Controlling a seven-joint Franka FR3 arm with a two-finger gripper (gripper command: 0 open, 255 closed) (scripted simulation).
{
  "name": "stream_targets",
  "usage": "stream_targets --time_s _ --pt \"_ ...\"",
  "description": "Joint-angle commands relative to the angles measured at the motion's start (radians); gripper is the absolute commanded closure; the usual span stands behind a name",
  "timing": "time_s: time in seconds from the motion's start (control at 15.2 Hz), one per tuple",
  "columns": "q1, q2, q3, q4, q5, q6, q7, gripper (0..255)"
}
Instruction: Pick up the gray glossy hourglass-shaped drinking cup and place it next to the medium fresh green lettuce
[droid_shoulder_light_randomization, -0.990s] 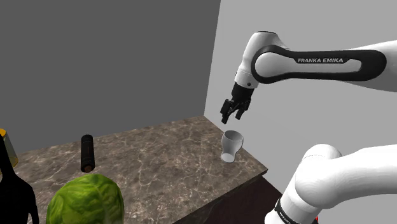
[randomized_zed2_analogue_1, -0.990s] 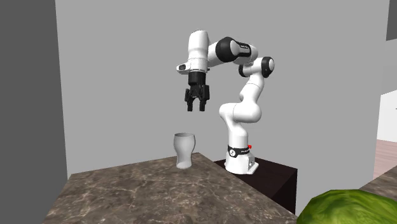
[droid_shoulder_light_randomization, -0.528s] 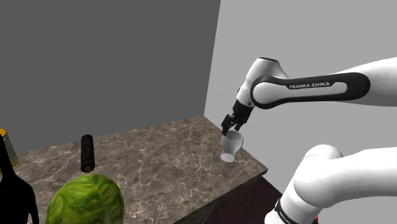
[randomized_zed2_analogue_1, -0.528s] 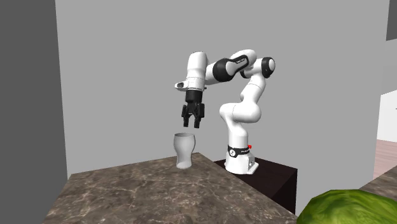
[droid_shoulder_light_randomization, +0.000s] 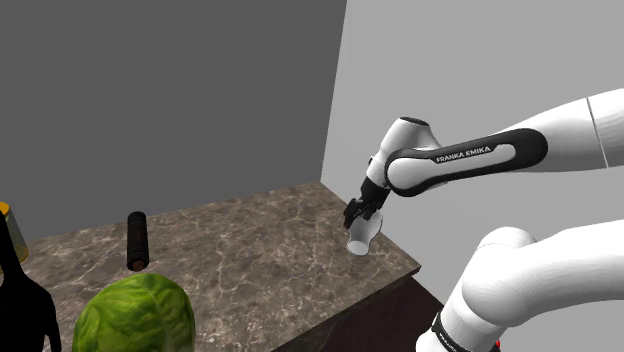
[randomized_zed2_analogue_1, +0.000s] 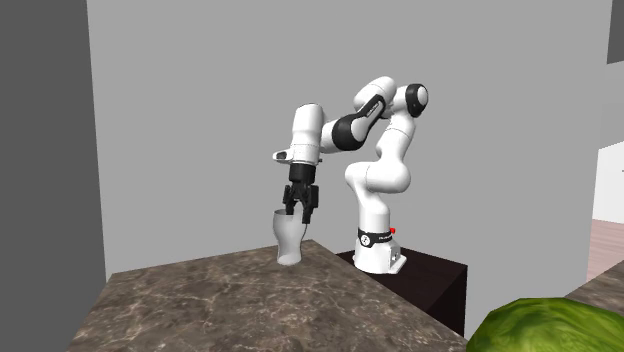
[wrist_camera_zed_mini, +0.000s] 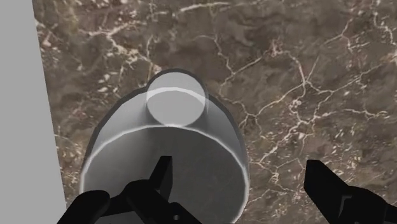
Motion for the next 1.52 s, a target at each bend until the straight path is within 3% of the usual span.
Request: stream_targets --time_s 0.0,0.53,0.59,1.19,1.45 --pt "0.006 0.028 0.000 -0.009 0.004 0.038 0.000 0" --pt "0.007 0.037 0.000 -0.012 0.005 0.050 -0.001 0" --pt "0.007 0.037 0.000 -0.012 0.005 0.050 -0.001 255" --pt "0.007 0.037 0.000 -0.012 0.005 0.050 -0.001 255" --pt "0.003 -0.004 0.005 0.023 0.001 -0.026 0.007 255"
